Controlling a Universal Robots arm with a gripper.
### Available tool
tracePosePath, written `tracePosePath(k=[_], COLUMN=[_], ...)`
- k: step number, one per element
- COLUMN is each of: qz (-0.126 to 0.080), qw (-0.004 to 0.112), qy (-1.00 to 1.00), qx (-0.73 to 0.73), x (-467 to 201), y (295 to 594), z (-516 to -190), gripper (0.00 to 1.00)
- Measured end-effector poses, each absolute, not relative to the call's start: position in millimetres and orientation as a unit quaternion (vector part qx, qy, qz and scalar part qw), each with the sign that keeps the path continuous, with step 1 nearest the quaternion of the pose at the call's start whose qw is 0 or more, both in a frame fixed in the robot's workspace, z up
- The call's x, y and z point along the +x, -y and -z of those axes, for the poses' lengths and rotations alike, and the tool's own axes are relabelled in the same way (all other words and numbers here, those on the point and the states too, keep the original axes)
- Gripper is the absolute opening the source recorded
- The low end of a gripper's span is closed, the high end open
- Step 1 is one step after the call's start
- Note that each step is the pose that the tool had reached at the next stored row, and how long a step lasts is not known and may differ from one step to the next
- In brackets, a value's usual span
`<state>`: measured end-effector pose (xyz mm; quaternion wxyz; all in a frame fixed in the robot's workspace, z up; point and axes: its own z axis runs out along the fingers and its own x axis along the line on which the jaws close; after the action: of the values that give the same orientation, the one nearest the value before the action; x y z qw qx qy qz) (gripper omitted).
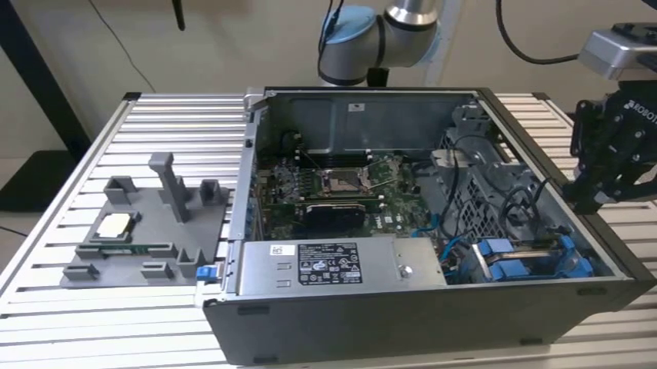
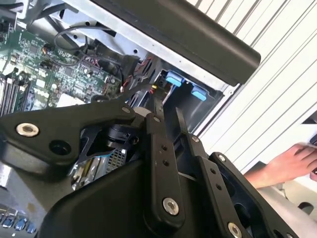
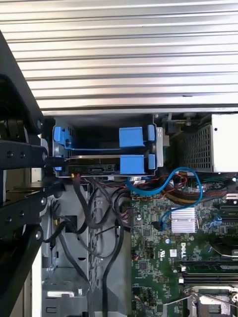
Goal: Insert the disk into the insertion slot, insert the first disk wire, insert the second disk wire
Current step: 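Insert the second disk wire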
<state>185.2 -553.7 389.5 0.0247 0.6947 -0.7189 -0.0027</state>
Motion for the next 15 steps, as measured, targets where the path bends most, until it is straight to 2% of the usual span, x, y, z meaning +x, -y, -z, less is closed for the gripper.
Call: tracePosePath(k=[6,15], qz=[0.003,0.003], qw=[0.025,0.025], qy=[0.719,0.719], qx=[0.695,0.695], x=[189.6,190.2], y=[550.5,528.0], z=[-390.0,-392.4], gripper=[0.26,0.26])
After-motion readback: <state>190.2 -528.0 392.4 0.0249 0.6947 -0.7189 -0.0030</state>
